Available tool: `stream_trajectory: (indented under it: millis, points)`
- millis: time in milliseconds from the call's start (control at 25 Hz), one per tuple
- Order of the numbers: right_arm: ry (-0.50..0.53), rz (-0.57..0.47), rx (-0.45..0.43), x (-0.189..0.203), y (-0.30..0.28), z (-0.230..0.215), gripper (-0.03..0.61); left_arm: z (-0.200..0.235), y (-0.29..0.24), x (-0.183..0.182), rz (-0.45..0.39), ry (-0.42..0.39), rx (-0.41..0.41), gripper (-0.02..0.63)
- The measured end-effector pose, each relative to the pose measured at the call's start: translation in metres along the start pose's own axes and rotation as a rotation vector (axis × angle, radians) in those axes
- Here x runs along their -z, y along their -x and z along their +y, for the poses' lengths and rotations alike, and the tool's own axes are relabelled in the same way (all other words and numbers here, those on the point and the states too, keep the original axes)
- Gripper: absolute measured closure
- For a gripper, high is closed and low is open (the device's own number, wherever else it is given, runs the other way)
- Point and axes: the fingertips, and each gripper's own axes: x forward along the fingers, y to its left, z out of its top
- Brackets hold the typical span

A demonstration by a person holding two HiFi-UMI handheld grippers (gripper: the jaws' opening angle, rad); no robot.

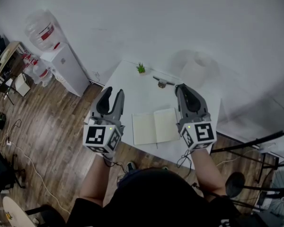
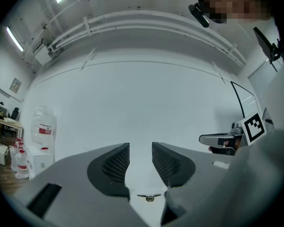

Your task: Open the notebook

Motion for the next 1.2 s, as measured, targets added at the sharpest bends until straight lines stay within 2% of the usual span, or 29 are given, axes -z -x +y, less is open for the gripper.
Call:
stream_trajectory:
  millis: [680,1200]
  points:
    - [-0.026,0.004,0.030,0.005,0.001,0.000,0.563,0.007,0.000,0.011,0.016,0.022,0.016,0.471]
    - [-0.027,0.016,0.048,0.009,-0.012,0.020,0.563,0.031,0.007,0.013,0.023,0.025,0.025,0.472]
